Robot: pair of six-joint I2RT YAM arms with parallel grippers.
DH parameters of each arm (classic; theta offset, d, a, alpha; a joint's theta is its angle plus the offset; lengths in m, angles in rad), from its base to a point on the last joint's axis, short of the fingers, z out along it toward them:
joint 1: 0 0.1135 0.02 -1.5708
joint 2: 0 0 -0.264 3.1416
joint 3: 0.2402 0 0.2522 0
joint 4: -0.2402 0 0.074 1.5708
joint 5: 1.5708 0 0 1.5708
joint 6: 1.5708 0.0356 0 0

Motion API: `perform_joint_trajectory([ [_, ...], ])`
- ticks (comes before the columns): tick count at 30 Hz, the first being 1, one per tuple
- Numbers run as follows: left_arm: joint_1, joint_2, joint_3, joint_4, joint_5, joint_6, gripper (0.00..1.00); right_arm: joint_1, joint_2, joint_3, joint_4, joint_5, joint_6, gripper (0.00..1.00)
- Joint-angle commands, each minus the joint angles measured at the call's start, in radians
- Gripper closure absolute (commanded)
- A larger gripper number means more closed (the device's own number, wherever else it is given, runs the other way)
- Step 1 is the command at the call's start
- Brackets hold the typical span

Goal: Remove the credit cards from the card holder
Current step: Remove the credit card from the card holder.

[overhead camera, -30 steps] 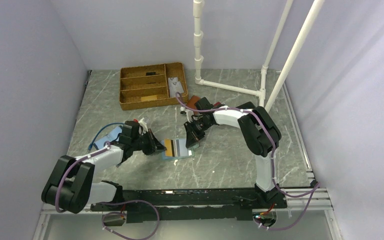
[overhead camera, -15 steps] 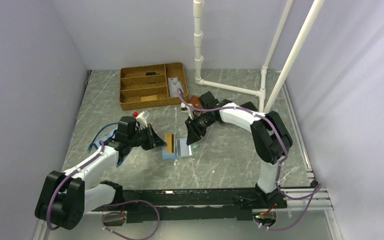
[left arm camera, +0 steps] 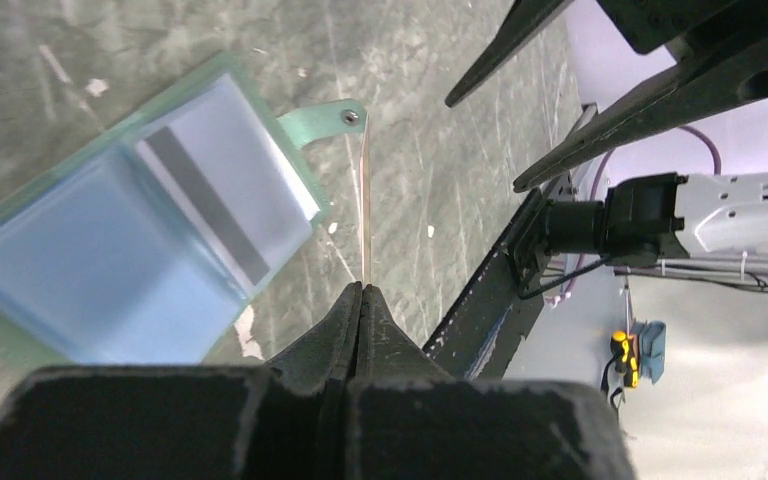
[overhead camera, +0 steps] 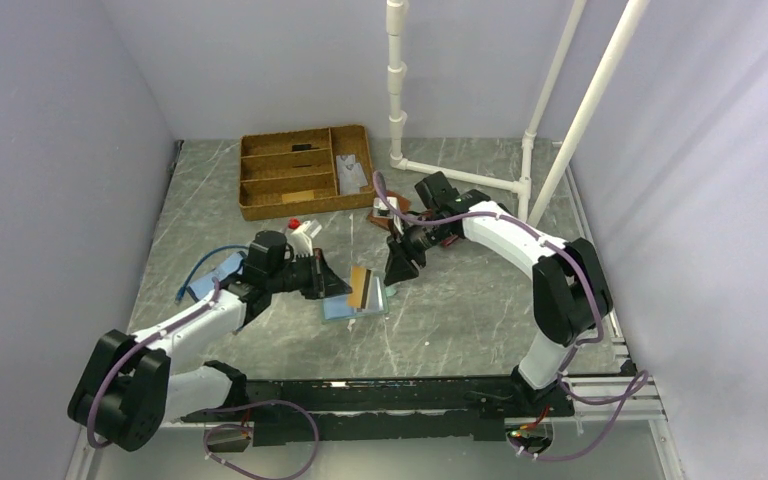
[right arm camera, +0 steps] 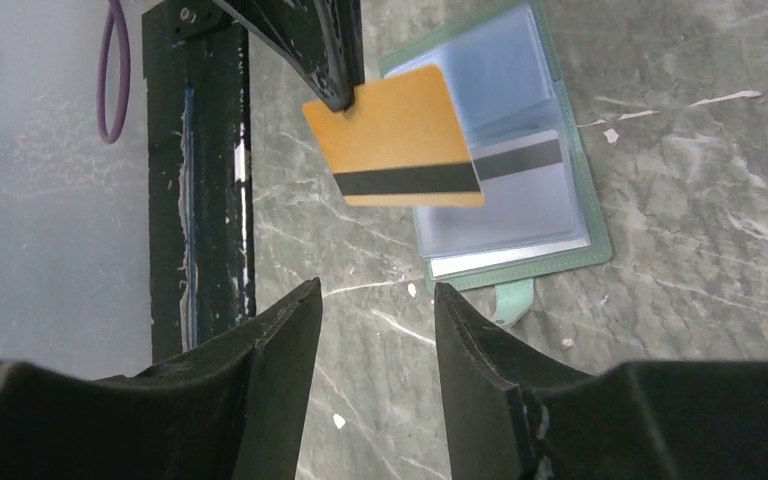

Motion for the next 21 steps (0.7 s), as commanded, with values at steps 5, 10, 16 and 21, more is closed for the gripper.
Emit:
perform_joint_trajectory([
  [5, -0.092, 0.056, 0.056, 0.129, -0.001, 0.019, 1.0, -0.034, -0.088, 0.016, -0.048, -0.058, -0.125, 0.49],
  [10, -0.133, 0.081, 0.063, 0.175, 0.0, 0.016, 1.0, -0.035, -0.074, 0.006, -0.05, -0.07, -0.13, 0.46],
  [16, -0.163, 0.068, 0.065, 0.171, 0.002, 0.044, 1.0, -0.035, -0.062, 0.01, -0.07, -0.049, -0.163, 0.45],
  [21, -0.165, 0.059, 0.06, 0.181, 0.021, 0.048, 1.0, -0.033, -0.046, 0.011, -0.102, -0.077, -0.202, 0.44],
])
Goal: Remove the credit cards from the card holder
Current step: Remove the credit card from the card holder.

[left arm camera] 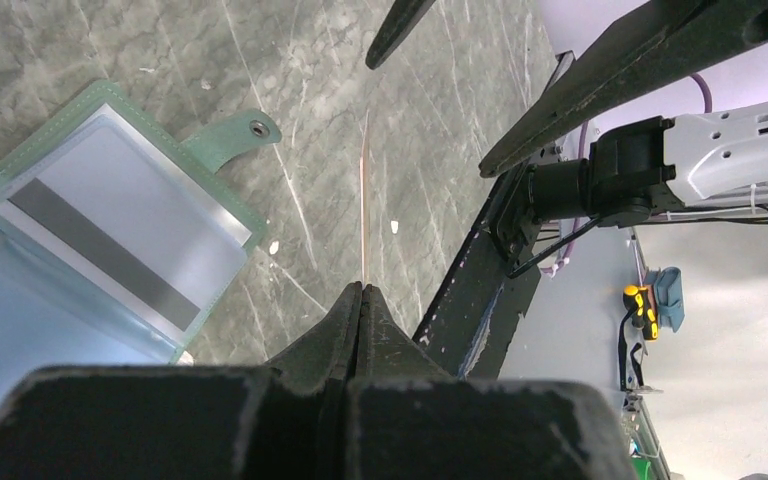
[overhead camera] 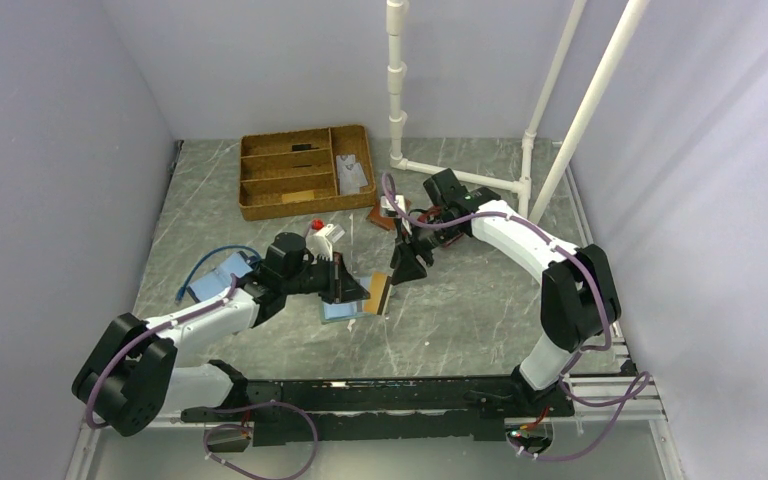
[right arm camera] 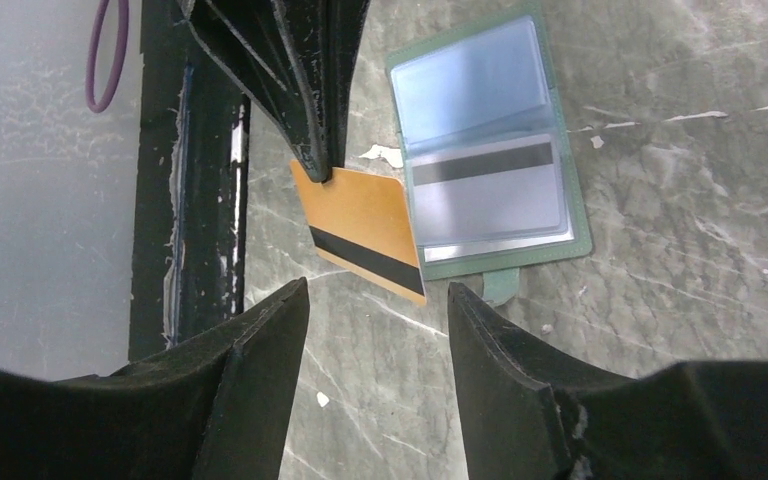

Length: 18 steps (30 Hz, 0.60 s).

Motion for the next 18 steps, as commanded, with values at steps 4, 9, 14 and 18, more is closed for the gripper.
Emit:
perform_joint_trajectory([
  [4, -0.011, -0.015, 0.029, 0.086, 0.045, 0.01, 1.0, 0.023, 0.027, 0.015, -0.046, -0.065, -0.08, 0.44],
  [9, -0.017, -0.018, 0.027, 0.107, 0.059, 0.005, 1.0, 0.041, 0.038, 0.017, -0.048, -0.069, -0.086, 0.44],
  [14, -0.019, -0.028, 0.027, 0.099, 0.05, 0.008, 1.0, 0.051, 0.044, 0.027, -0.083, -0.084, -0.12, 0.48],
  [18, -0.019, -0.035, 0.028, 0.096, 0.03, -0.004, 1.0, 0.063, 0.042, 0.034, -0.108, -0.098, -0.147, 0.61],
])
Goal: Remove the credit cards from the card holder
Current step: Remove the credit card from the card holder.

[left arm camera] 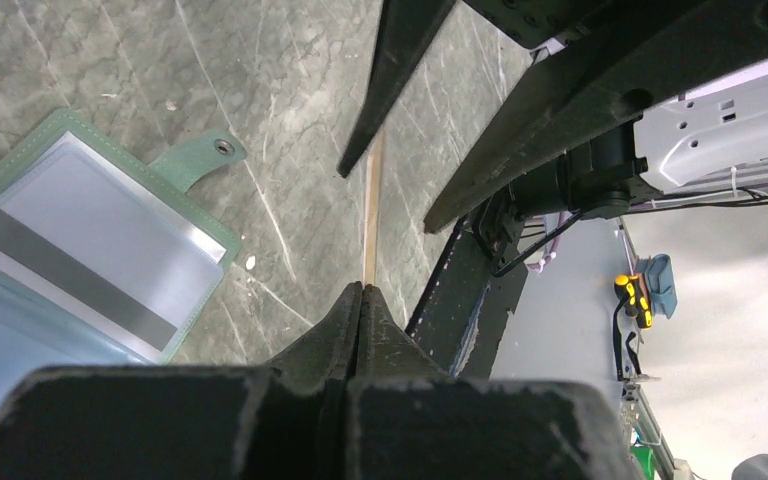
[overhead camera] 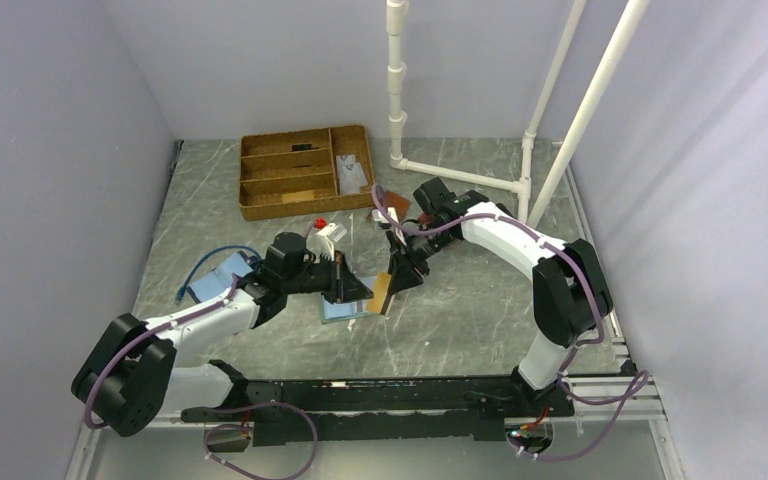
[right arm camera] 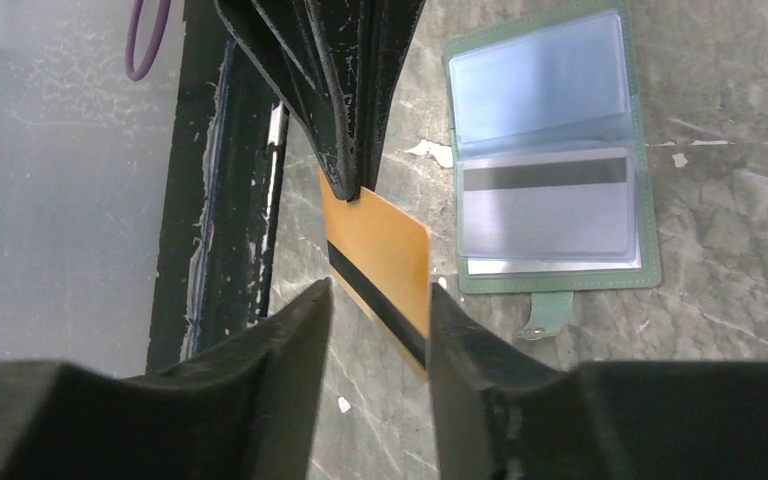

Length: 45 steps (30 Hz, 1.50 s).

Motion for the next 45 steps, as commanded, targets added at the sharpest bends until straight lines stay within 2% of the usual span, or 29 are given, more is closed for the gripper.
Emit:
perform_joint_trajectory([
  [1, -0.004, -0.035, 0.025, 0.049, -0.002, -0.009, 1.0, 0.015, -0.002, 0.038, -0.045, -0.059, -0.069, 0.67],
  [5, -0.004, -0.05, 0.004, 0.089, -0.024, -0.057, 1.0, 0.015, -0.005, 0.051, -0.062, -0.062, -0.081, 0.98],
  [9, -0.002, -0.069, -0.011, 0.098, -0.086, -0.114, 0.98, 0.016, -0.018, 0.051, -0.063, -0.047, -0.082, 1.0],
  [16, 0.045, -0.125, -0.05, 0.131, -0.15, -0.302, 0.38, 0.016, -0.063, 0.039, -0.047, 0.004, -0.086, 1.0],
  [20, 0.101, -0.162, -0.087, 0.156, -0.155, -0.427, 0.13, 0.016, -0.078, 0.032, -0.041, 0.021, -0.092, 1.0],
  [22, 0.129, -0.172, -0.112, 0.187, -0.15, -0.49, 0.06, 0.016, -0.08, 0.03, -0.035, 0.03, -0.088, 1.0],
  [30, 0.184, -0.134, -0.172, 0.375, -0.083, -0.669, 0.06, 0.016, -0.104, 0.011, 0.011, 0.077, -0.056, 1.0],
  [37, 0.186, -0.133, -0.139, 0.364, -0.075, -0.868, 0.12, 0.016, -0.18, -0.051, 0.13, 0.213, 0.002, 1.0],
  [40, 0.182, -0.175, -0.118, 0.266, -0.112, -0.936, 0.15, 0.016, -0.203, -0.064, 0.159, 0.252, 0.013, 1.0],
  [45, 0.136, -0.253, -0.03, -0.076, -0.24, -0.973, 0.19, 0.019, -0.22, -0.077, 0.182, 0.274, 0.02, 1.0],
])
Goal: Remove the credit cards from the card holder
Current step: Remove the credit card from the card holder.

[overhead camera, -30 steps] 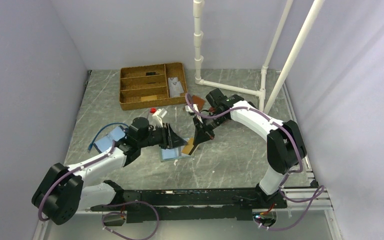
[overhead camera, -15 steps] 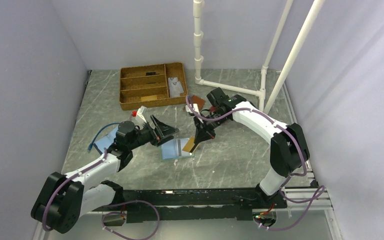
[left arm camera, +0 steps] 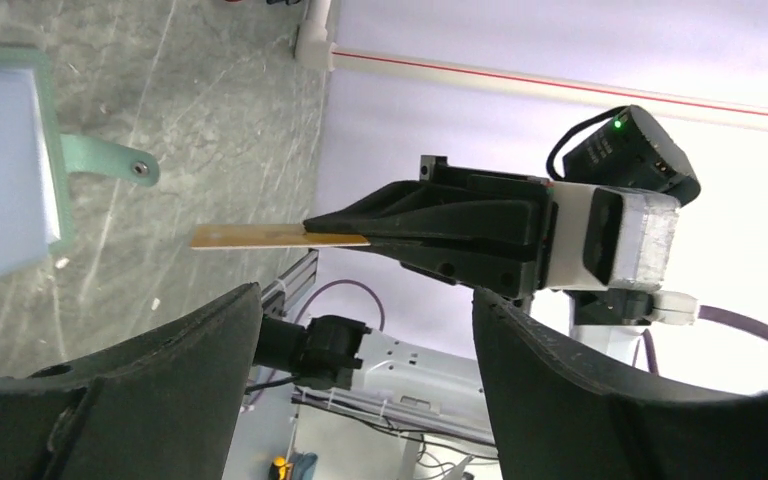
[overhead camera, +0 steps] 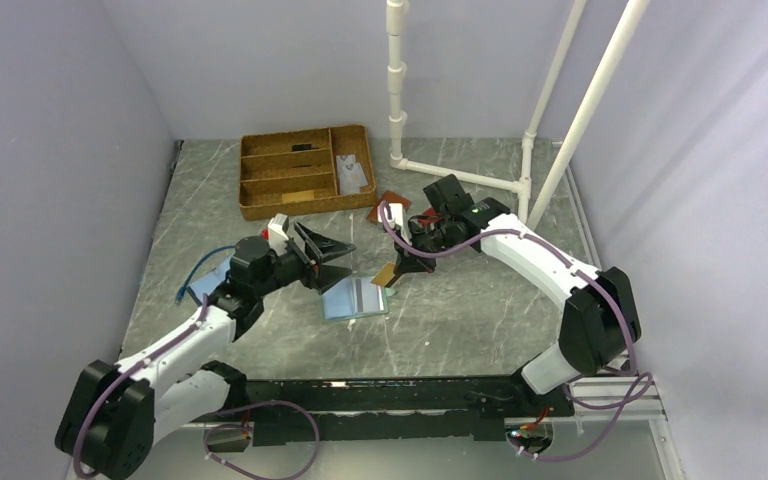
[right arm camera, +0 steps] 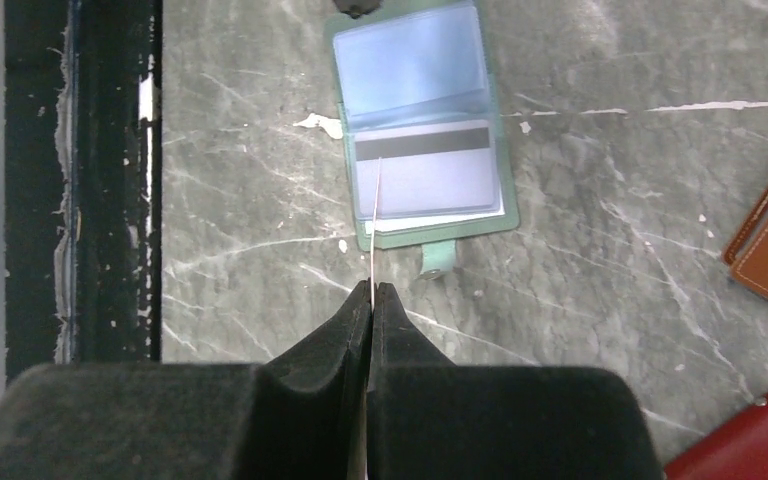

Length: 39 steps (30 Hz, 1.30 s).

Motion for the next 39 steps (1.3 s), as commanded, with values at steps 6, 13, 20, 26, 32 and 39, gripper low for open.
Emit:
perform_joint_trajectory([
  [6, -0.121, 0.013, 0.126, -0.223, -0.141, -0.175, 0.21, 0.041, -0.067, -0.036, 0.106, 0.085, 0.019, 1.0],
  [13, -0.155, 0.191, 0.142, -0.079, -0.087, -0.239, 0.27, 0.08, -0.091, -0.057, 0.138, 0.133, 0.021, 1.0],
  [20, -0.183, 0.251, 0.154, -0.043, -0.099, -0.24, 0.32, 0.149, -0.104, -0.077, 0.167, 0.222, 0.011, 1.0],
  [26, -0.187, 0.286, 0.133, 0.021, -0.088, -0.245, 0.56, 0.176, -0.109, -0.082, 0.176, 0.255, 0.008, 1.0],
  [32, -0.187, 0.306, 0.122, 0.09, -0.072, -0.23, 0.9, 0.189, -0.111, -0.083, 0.17, 0.258, -0.004, 0.99],
  [39, -0.168, 0.29, 0.082, 0.144, -0.09, -0.164, 1.0, 0.19, -0.1, -0.069, 0.115, 0.179, -0.029, 0.62],
])
